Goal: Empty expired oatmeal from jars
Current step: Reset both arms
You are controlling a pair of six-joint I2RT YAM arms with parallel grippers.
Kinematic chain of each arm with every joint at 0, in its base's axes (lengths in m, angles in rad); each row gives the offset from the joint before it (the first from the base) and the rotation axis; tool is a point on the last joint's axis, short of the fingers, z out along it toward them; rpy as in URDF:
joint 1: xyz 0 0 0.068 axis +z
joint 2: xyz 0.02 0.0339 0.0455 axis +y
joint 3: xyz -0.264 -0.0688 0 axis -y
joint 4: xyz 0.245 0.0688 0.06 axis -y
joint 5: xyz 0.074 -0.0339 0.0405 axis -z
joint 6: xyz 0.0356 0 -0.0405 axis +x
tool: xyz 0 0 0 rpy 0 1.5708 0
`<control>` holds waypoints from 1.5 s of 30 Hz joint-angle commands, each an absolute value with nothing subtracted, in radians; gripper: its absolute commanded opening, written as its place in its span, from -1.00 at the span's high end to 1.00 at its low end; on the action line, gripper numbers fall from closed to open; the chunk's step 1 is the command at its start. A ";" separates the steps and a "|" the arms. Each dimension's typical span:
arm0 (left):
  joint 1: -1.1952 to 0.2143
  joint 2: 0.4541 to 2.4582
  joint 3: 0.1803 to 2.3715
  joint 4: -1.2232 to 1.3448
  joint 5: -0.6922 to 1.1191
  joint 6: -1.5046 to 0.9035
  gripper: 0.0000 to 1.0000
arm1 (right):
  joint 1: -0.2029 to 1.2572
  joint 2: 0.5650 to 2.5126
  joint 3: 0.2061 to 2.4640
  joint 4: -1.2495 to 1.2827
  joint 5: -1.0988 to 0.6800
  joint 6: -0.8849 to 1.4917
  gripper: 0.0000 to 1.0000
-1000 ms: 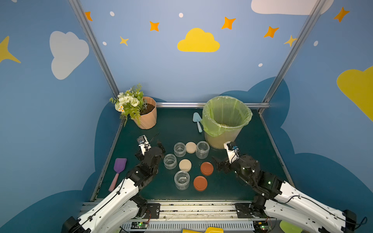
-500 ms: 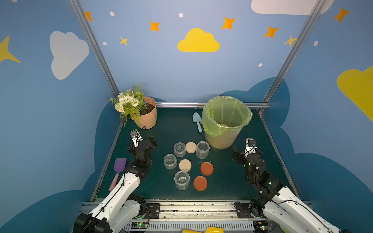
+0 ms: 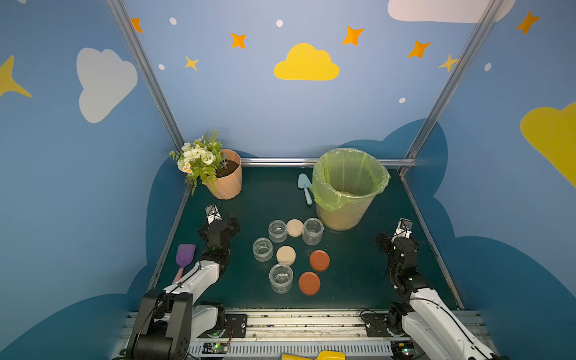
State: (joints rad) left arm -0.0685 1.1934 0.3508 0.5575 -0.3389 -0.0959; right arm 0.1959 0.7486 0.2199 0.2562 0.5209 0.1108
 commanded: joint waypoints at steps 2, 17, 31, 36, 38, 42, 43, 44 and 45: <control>-0.045 1.168 0.400 0.554 -0.222 -0.048 -1.00 | 0.167 0.834 0.217 0.404 0.426 0.084 -0.97; -0.017 1.389 0.321 0.808 -0.160 -0.034 -1.00 | 0.113 1.142 0.184 0.798 0.319 0.037 -0.96; -0.009 1.495 0.351 0.836 -0.213 -0.070 -1.00 | 0.090 1.502 0.249 1.071 0.213 0.021 -0.96; -0.007 1.497 0.360 0.822 -0.225 -0.075 -1.00 | 0.090 1.497 0.314 0.945 0.226 0.026 -0.97; -0.006 1.505 0.384 0.785 -0.221 -0.074 -1.00 | 0.079 1.520 0.353 0.899 0.234 0.046 -0.96; -0.007 1.512 0.406 0.753 -0.239 -0.081 -1.00 | 0.078 1.518 0.380 0.851 0.240 0.048 -0.97; -0.006 1.514 0.412 0.745 -0.244 -0.083 -1.00 | 0.079 1.514 0.380 0.843 0.240 0.048 -0.96; -0.006 1.514 0.413 0.744 -0.245 -0.083 -1.00 | 0.078 1.514 0.382 0.841 0.239 0.048 -0.97; -0.008 1.513 0.413 0.743 -0.245 -0.083 -1.00 | 0.079 1.517 0.381 0.845 0.239 0.048 -0.97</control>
